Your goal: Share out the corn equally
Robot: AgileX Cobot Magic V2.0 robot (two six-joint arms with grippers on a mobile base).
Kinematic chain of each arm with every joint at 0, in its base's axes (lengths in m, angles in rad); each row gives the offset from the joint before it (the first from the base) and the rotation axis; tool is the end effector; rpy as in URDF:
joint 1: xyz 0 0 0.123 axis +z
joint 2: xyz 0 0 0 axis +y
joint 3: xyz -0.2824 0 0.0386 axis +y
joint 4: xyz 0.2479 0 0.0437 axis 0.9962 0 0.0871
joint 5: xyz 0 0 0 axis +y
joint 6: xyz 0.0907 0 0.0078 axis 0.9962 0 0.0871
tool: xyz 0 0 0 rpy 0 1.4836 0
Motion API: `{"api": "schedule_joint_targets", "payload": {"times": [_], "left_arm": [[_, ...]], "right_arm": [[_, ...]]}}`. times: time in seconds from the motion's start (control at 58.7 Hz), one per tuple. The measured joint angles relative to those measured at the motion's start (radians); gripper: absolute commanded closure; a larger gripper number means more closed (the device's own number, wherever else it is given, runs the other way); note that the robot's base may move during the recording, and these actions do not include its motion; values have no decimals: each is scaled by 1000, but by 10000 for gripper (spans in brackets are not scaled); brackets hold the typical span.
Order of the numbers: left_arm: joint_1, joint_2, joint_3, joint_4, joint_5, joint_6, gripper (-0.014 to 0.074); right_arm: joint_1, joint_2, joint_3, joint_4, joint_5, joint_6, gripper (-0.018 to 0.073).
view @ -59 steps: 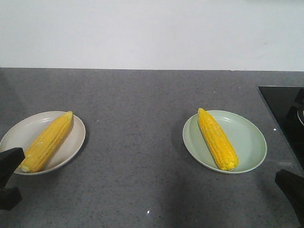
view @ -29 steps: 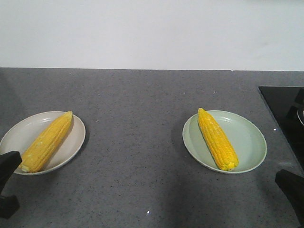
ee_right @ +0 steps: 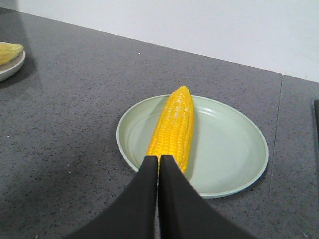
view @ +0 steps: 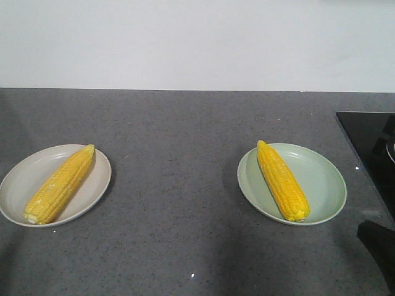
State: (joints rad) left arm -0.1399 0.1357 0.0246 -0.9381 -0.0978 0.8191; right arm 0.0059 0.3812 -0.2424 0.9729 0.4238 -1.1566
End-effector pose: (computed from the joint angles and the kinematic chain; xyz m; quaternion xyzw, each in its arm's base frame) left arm 0.0682 -0.0025 0.2016 -0.0194 0.7122 -0.0619 0.6990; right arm 0.0853 0.0315 0.2475 -0.1940 0.7755 0.0734 0.5963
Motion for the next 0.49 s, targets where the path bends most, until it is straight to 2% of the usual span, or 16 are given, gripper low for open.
{"api": "schedule_joint_targets", "payload": {"times": [0.136, 0.29, 0.494], "left_arm": [[99, -58, 0, 1, -8, 38, 603], [191, -91, 0, 1, 0, 45, 603], [220, -93, 0, 2, 75, 46, 603]], "right_arm": [[0, 0, 0, 0, 0, 0, 563], [0, 0, 0, 0, 1, 0, 561], [0, 0, 0, 0, 1, 0, 561]]}}
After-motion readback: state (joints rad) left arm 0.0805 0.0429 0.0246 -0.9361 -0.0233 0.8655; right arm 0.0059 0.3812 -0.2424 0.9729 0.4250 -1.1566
